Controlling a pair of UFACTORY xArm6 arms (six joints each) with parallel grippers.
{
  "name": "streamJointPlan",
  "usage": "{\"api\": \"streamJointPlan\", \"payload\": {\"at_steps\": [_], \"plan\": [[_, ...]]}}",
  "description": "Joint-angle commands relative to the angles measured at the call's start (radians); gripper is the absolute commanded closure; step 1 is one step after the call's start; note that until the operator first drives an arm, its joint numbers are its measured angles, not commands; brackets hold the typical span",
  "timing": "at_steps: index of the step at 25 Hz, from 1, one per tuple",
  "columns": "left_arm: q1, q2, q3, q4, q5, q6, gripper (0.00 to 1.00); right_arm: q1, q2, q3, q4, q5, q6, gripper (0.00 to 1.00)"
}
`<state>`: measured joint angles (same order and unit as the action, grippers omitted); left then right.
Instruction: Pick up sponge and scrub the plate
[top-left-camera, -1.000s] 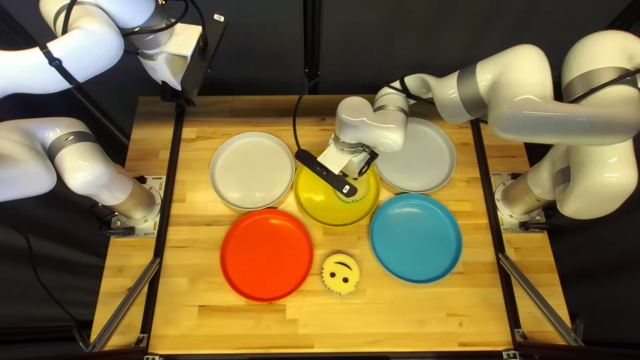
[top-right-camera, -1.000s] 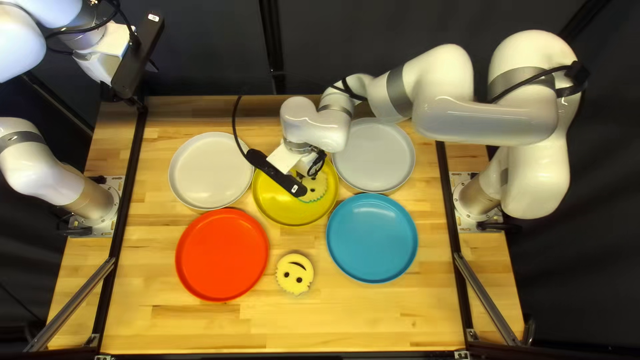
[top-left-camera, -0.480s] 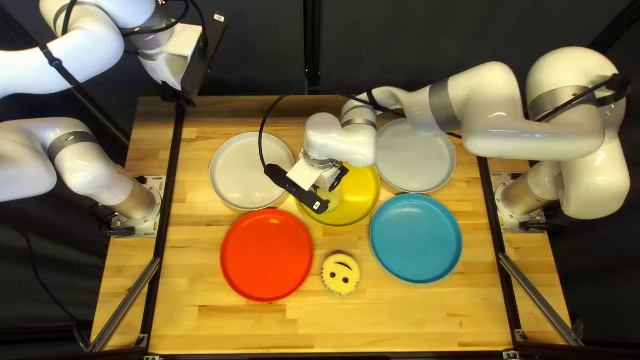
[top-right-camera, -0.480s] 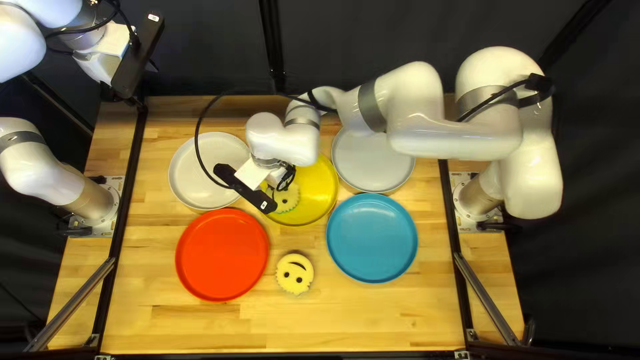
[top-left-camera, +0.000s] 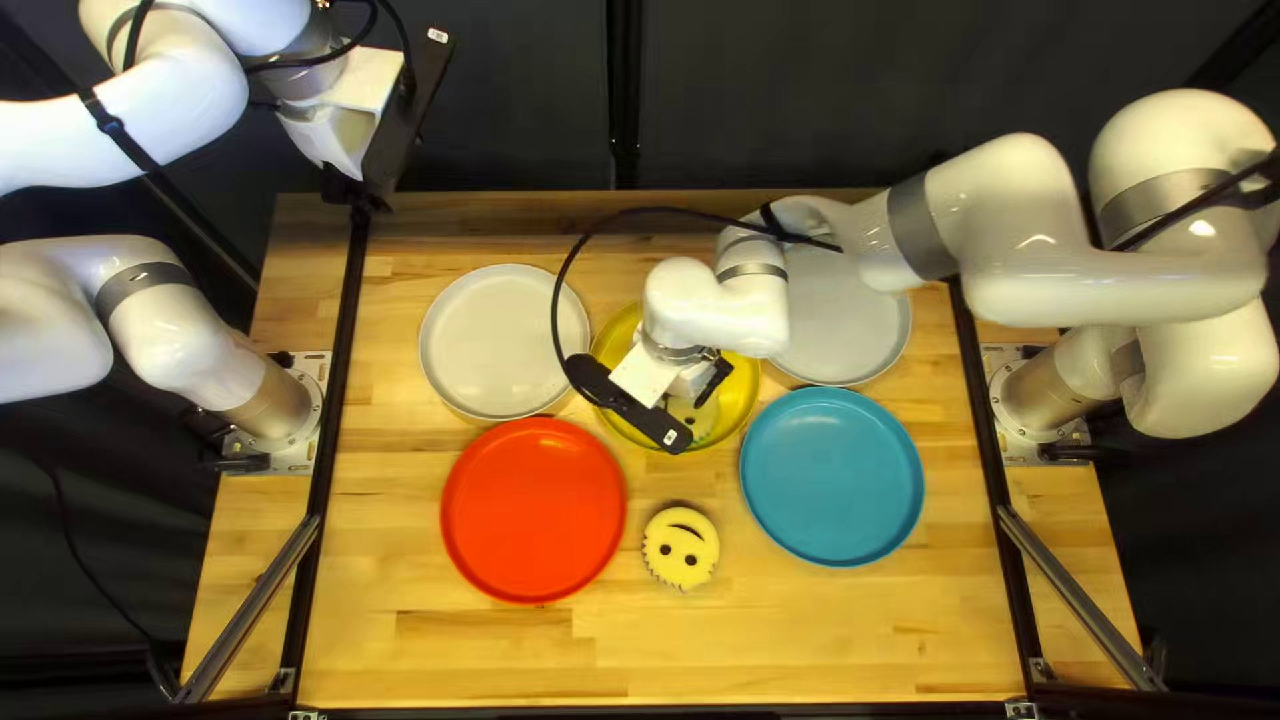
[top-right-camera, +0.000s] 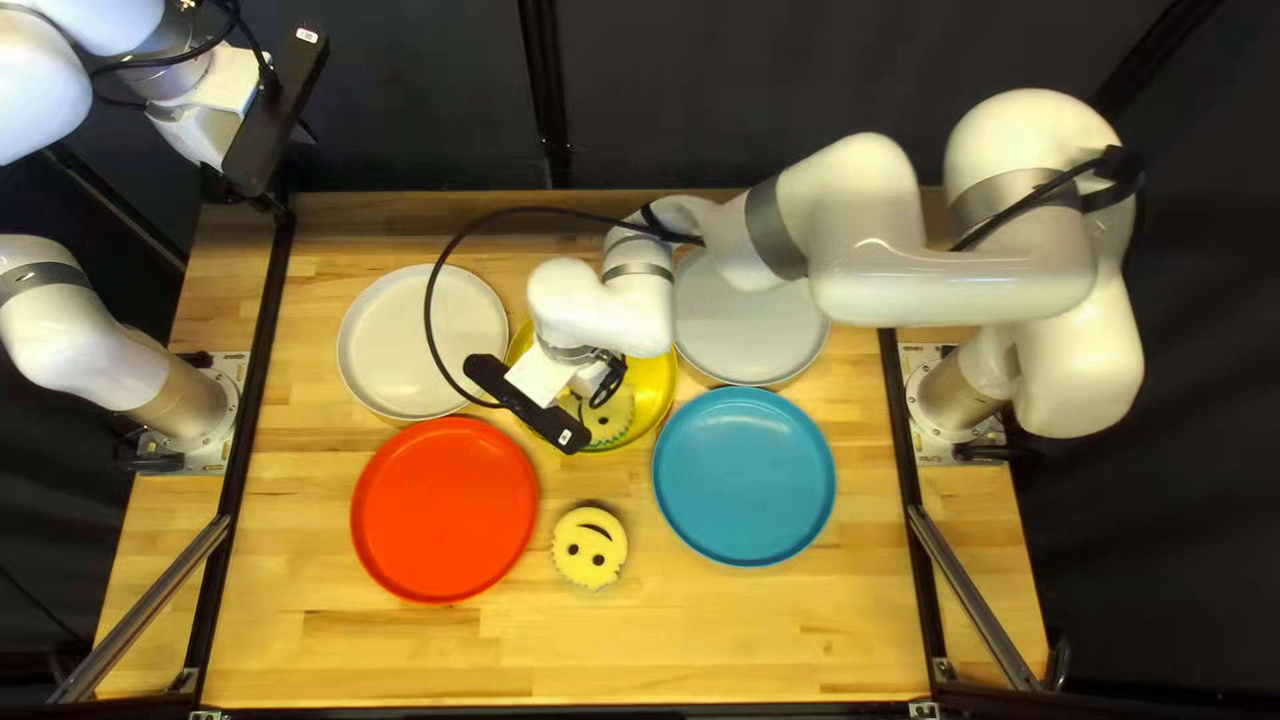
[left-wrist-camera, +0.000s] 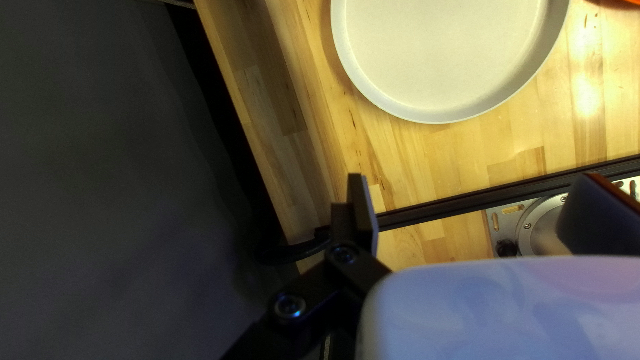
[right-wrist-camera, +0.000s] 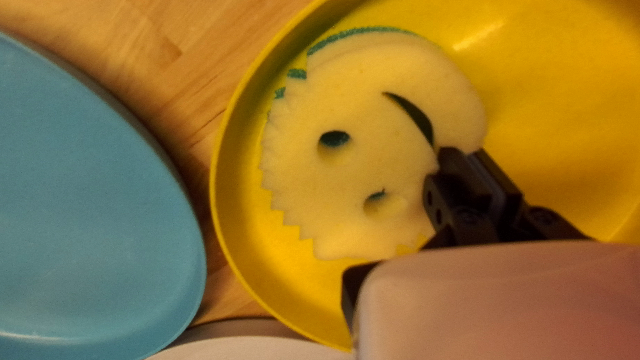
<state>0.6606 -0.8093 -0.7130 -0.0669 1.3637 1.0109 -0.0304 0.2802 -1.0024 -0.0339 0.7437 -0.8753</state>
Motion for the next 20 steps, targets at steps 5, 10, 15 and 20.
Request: {"api": "streamJointPlan", "payload": {"at_steps": [5, 10, 15, 20], "plan": [[0.0, 0.0, 0.0, 0.0, 0.0, 0.0, 0.0, -0.028, 0.085, -0.114, 0.012, 0.017, -0.025, 1.0], [0.0, 0.0, 0.0, 0.0, 0.0, 0.0, 0.0, -0.038, 0.18, -0.272, 0.005, 0.06, -0.039, 1.0], [0.0, 0.0, 0.0, 0.0, 0.0, 0.0, 0.0, -0.046, 0.261, -0.406, 0.0, 0.098, -0.055, 1.0], [0.0, 0.0, 0.0, 0.0, 0.0, 0.0, 0.0, -0.048, 0.266, -0.395, 0.001, 0.078, -0.067, 1.0]]}}
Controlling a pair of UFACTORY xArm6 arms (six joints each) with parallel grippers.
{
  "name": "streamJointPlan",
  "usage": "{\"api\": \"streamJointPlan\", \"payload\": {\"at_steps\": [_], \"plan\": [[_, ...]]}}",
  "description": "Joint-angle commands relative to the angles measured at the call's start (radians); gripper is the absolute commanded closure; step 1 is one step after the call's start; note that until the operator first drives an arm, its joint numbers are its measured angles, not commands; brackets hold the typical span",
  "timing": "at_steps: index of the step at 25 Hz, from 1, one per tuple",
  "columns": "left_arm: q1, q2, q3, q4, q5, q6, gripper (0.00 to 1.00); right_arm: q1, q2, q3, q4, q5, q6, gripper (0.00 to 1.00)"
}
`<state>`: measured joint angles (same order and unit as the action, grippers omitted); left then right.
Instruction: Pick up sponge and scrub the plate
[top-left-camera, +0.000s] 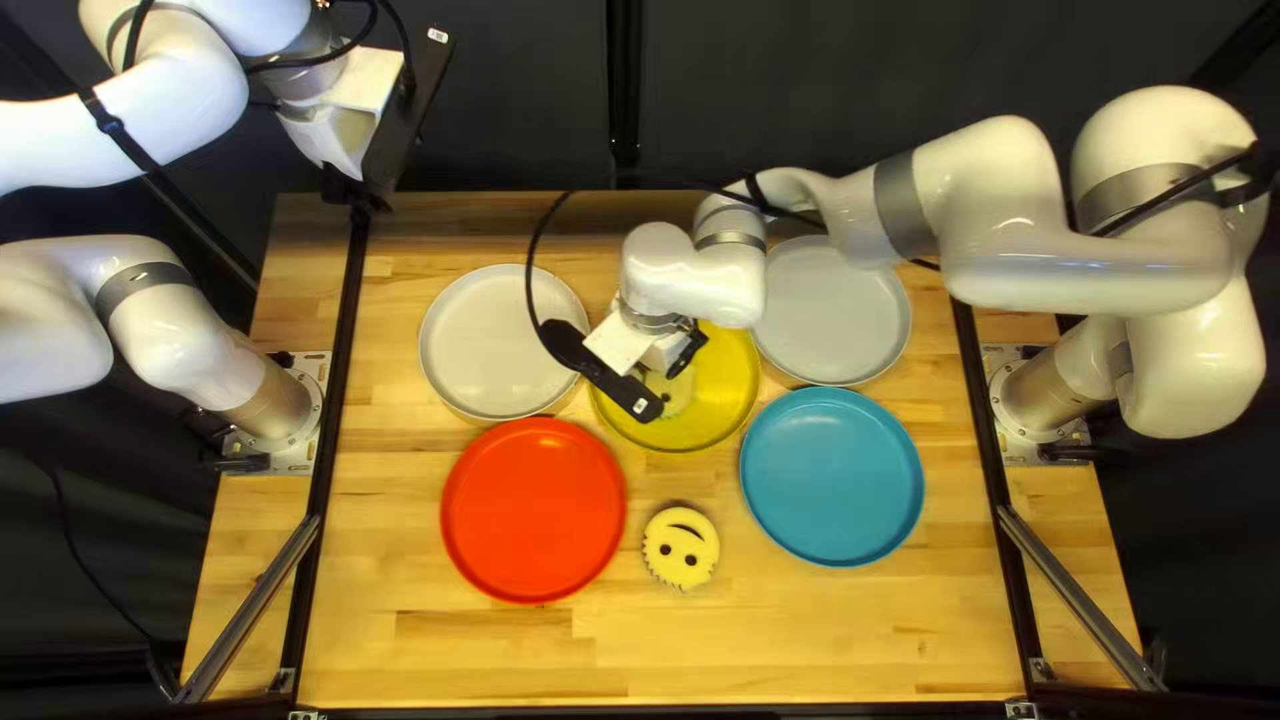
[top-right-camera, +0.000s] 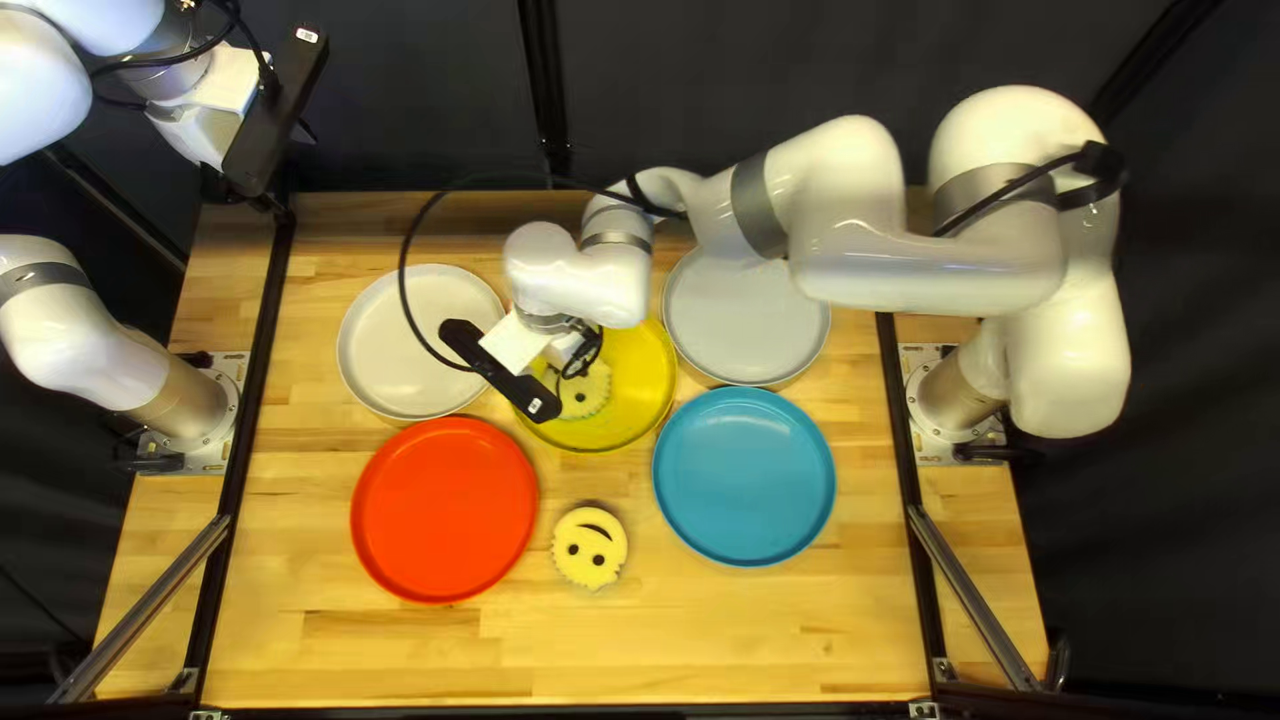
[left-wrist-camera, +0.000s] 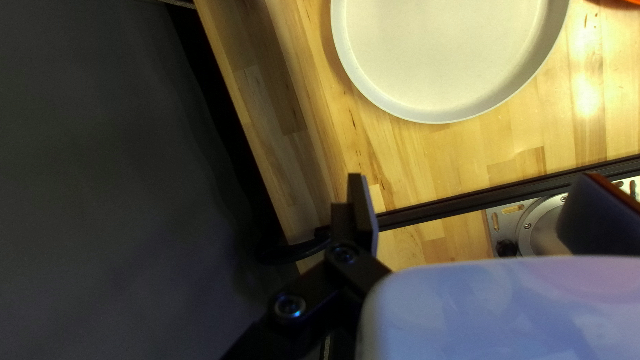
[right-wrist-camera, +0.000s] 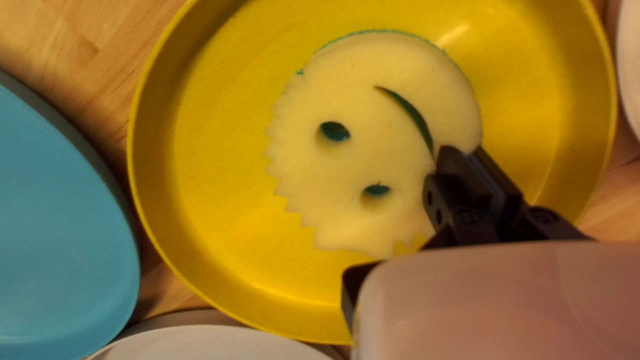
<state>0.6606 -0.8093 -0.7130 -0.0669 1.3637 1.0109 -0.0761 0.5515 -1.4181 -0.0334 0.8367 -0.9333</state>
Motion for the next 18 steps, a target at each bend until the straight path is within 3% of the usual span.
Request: {"api": "streamJointPlan", "payload": {"at_steps": [1, 11, 15, 18], "plan": [[0.0, 0.0, 0.0, 0.0, 0.0, 0.0, 0.0, -0.003, -0.02, 0.046, 0.001, -0.023, -0.01, 1.0], [0.0, 0.0, 0.0, 0.0, 0.0, 0.0, 0.0, -0.073, -0.185, 0.321, 0.026, -0.083, -0.047, 1.0], [0.0, 0.0, 0.0, 0.0, 0.0, 0.0, 0.0, -0.121, -0.21, 0.349, 0.048, -0.064, -0.077, 1.0], [0.0, 0.0, 0.0, 0.0, 0.0, 0.0, 0.0, -0.135, -0.194, 0.307, 0.059, -0.038, -0.083, 1.0]]}}
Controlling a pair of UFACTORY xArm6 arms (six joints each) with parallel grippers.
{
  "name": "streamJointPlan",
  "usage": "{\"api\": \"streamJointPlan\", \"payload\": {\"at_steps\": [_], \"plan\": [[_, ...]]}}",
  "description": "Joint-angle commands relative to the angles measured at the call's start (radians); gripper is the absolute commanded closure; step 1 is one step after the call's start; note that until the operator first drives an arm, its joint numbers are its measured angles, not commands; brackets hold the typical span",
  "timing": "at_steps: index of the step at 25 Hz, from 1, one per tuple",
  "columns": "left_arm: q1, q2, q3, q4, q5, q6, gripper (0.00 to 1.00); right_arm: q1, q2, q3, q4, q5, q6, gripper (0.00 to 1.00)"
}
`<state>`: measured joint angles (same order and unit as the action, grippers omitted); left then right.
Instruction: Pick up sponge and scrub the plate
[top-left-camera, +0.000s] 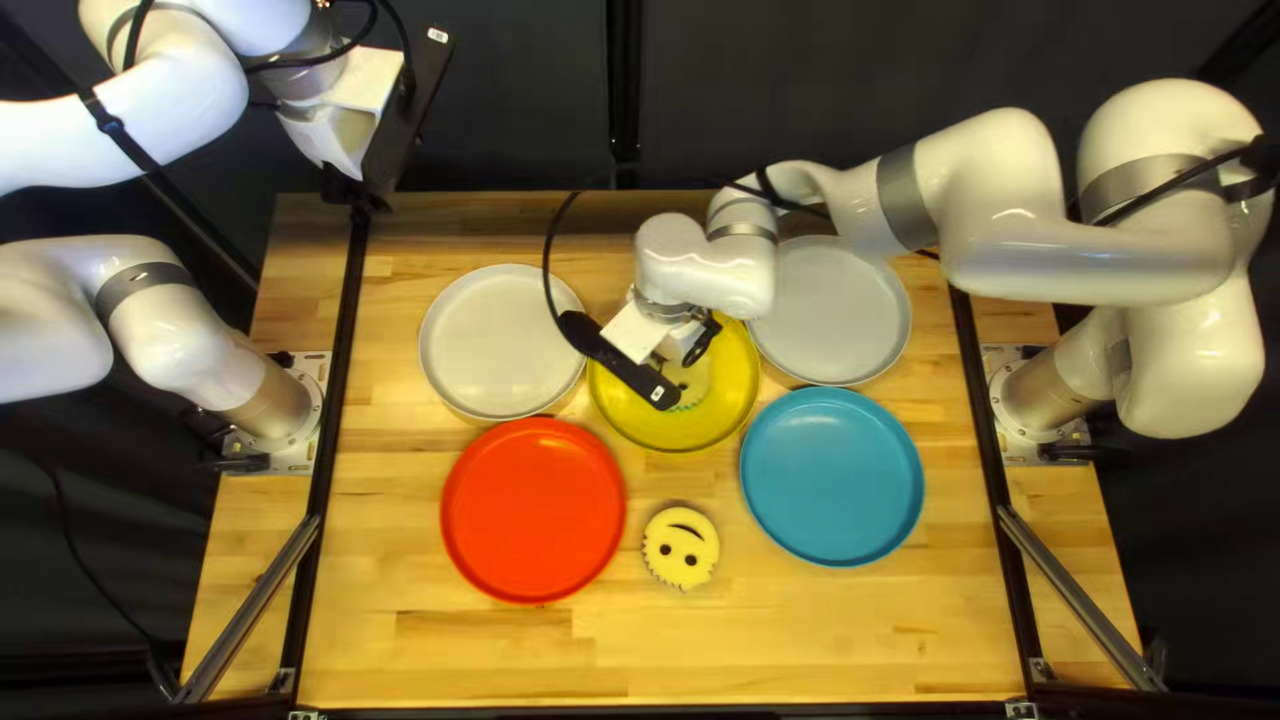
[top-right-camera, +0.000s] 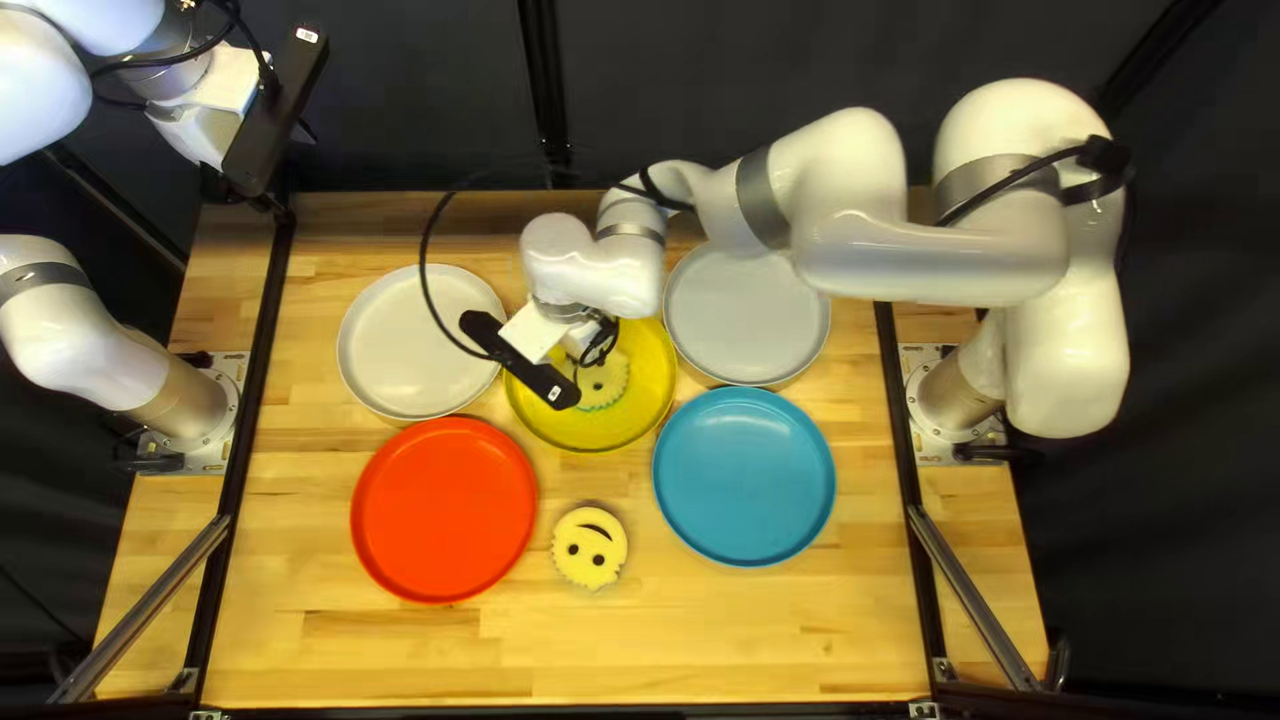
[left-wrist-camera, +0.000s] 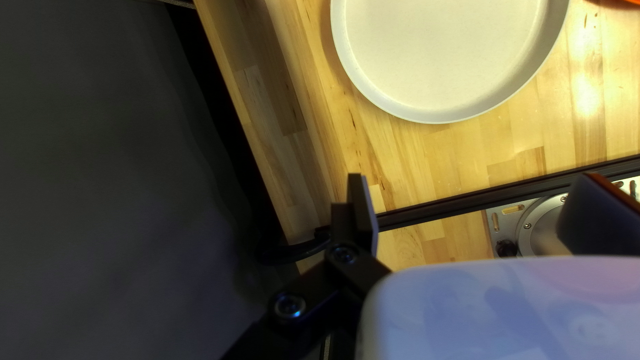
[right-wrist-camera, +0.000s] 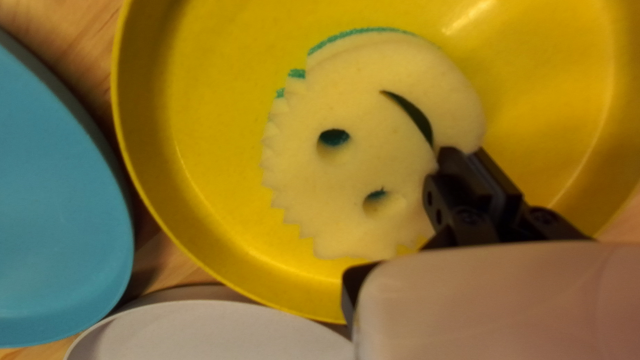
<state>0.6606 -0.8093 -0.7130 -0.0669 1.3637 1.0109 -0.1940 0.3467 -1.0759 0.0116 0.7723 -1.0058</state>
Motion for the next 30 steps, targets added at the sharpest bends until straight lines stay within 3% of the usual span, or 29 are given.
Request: {"api": "streamJointPlan", "payload": {"at_steps": [1, 8, 12, 16, 26, 30], "plan": [[0.0, 0.0, 0.0, 0.0, 0.0, 0.0, 0.0, -0.015, 0.021, -0.053, 0.015, 0.033, -0.008, 1.0], [0.0, 0.0, 0.0, 0.0, 0.0, 0.0, 0.0, 0.009, 0.16, -0.266, 0.006, 0.078, -0.012, 1.0], [0.0, 0.0, 0.0, 0.0, 0.0, 0.0, 0.0, -0.001, 0.189, -0.311, 0.01, 0.071, -0.049, 1.0], [0.0, 0.0, 0.0, 0.0, 0.0, 0.0, 0.0, -0.013, 0.167, -0.269, 0.017, 0.037, -0.081, 1.0], [0.0, 0.0, 0.0, 0.0, 0.0, 0.0, 0.0, -0.054, 0.073, -0.077, 0.036, -0.034, -0.12, 1.0], [0.0, 0.0, 0.0, 0.0, 0.0, 0.0, 0.0, -0.013, 0.001, 0.018, 0.043, -0.056, -0.059, 1.0]]}}
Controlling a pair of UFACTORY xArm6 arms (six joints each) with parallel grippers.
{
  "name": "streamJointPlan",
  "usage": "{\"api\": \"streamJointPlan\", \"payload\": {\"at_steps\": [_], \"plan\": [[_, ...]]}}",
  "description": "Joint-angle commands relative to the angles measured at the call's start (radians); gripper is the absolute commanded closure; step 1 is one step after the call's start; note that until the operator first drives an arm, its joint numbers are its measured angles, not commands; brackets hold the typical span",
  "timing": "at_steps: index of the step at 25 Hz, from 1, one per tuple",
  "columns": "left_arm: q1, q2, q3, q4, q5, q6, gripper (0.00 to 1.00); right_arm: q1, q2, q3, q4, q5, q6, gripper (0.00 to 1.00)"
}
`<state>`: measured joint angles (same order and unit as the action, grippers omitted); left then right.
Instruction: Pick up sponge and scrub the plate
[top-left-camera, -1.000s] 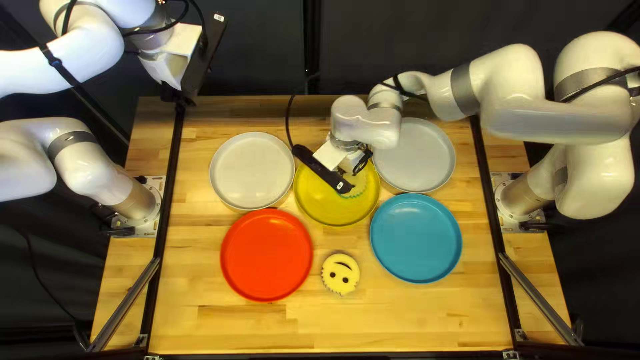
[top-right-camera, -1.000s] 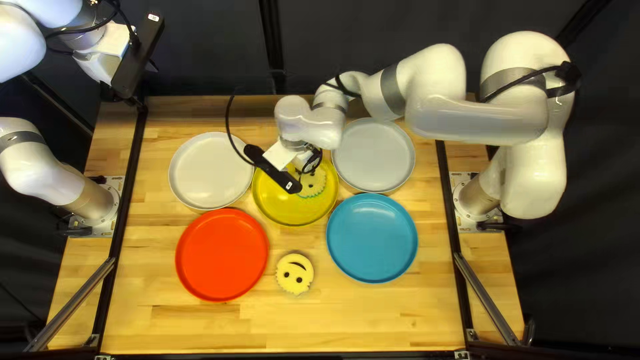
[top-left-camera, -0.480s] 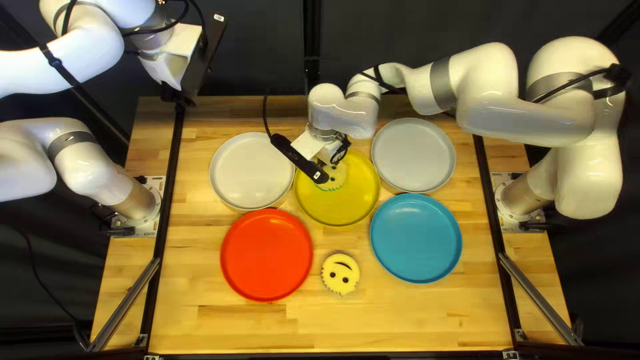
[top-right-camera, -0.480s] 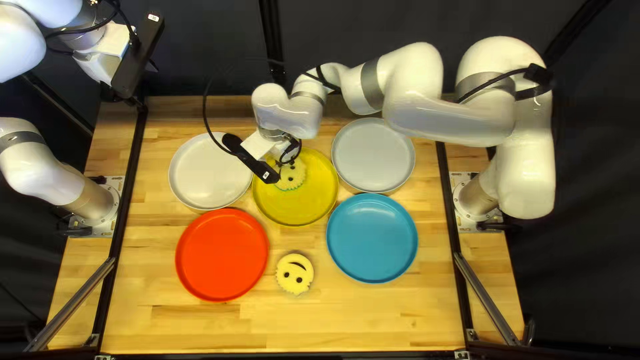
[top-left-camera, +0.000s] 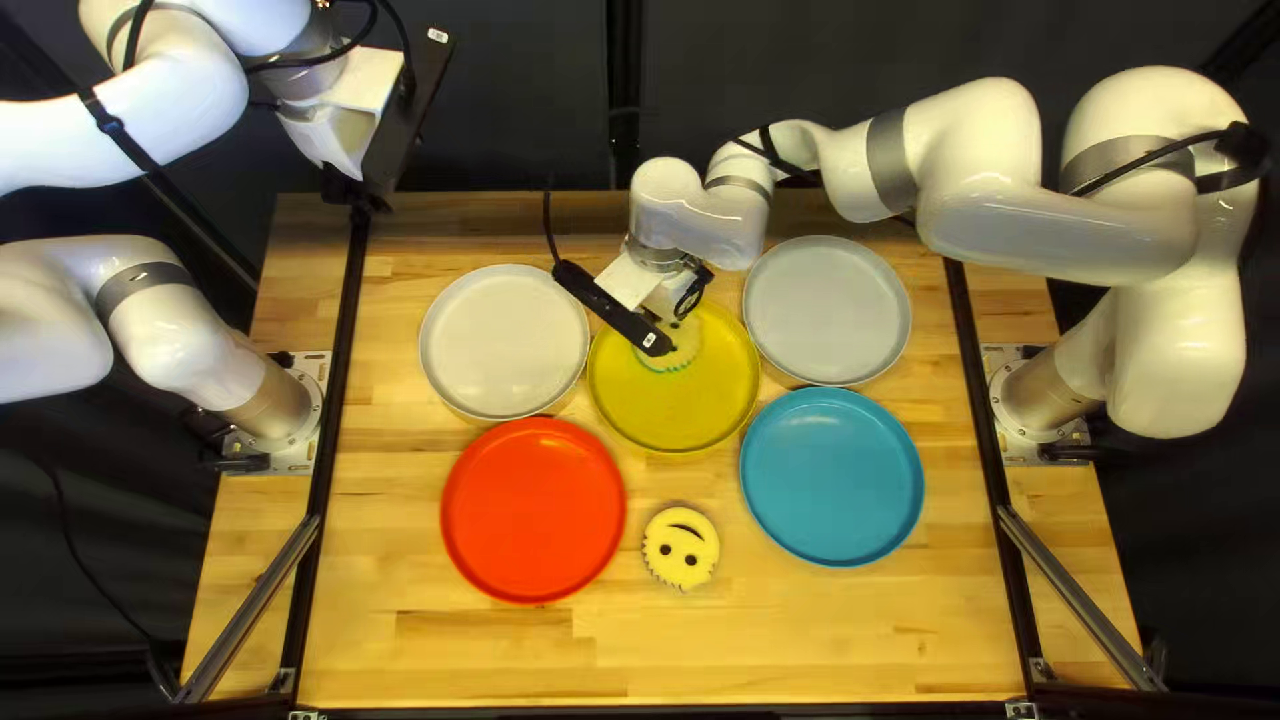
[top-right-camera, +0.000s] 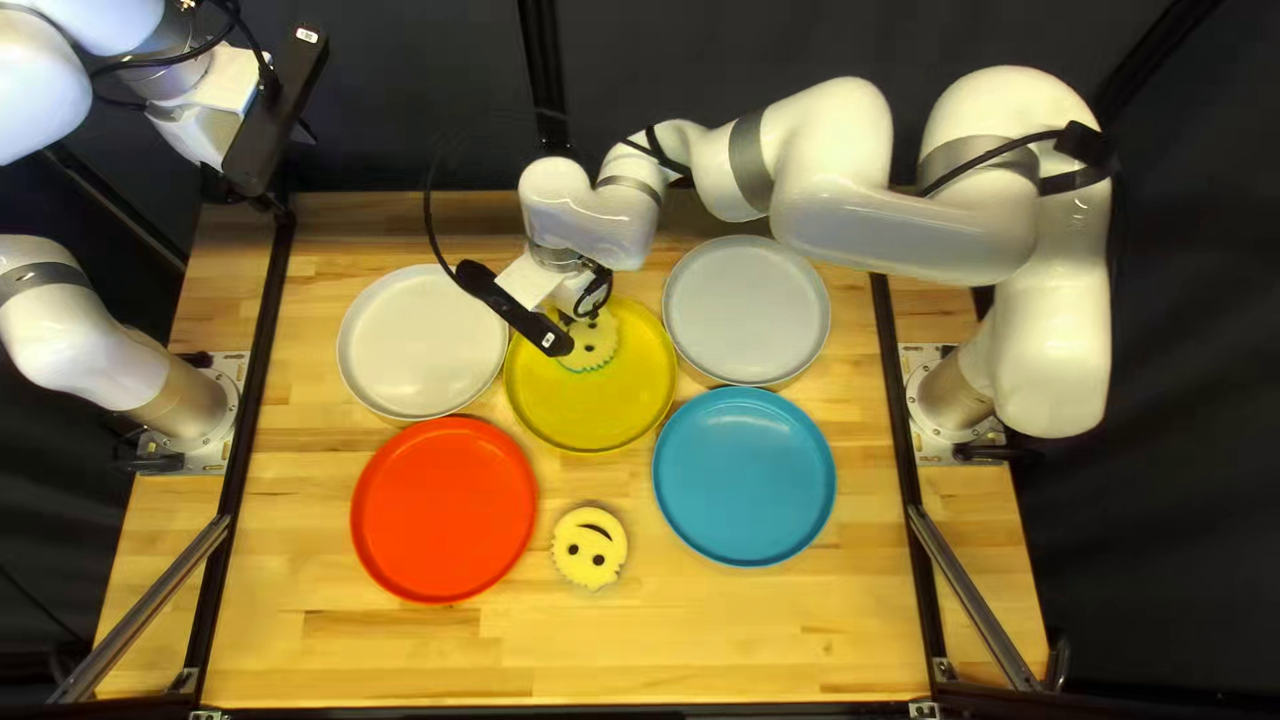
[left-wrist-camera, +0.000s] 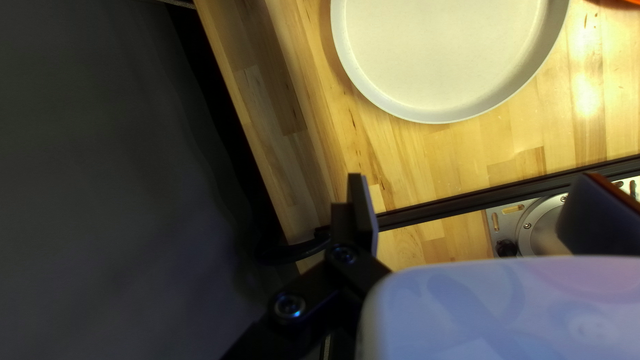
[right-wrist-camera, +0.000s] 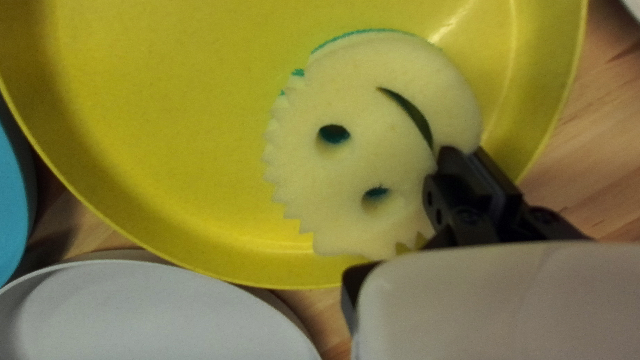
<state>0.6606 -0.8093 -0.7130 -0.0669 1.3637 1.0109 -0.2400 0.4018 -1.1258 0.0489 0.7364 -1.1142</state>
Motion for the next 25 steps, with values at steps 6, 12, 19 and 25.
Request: {"api": "streamJointPlan", "payload": {"at_steps": [6, 12, 19, 25], "plan": [[0.0, 0.0, 0.0, 0.0, 0.0, 0.0, 0.0, 0.137, -0.114, 0.13, -0.036, -0.04, 0.193, 1.0], [0.0, 0.0, 0.0, 0.0, 0.0, 0.0, 0.0, 0.193, -0.117, 0.128, -0.084, -0.049, 0.27, 1.0], [0.0, 0.0, 0.0, 0.0, 0.0, 0.0, 0.0, 0.095, -0.095, 0.108, -0.079, -0.051, 0.162, 1.0], [0.0, 0.0, 0.0, 0.0, 0.0, 0.0, 0.0, 0.038, -0.073, 0.069, -0.063, -0.041, 0.085, 1.0]]}}
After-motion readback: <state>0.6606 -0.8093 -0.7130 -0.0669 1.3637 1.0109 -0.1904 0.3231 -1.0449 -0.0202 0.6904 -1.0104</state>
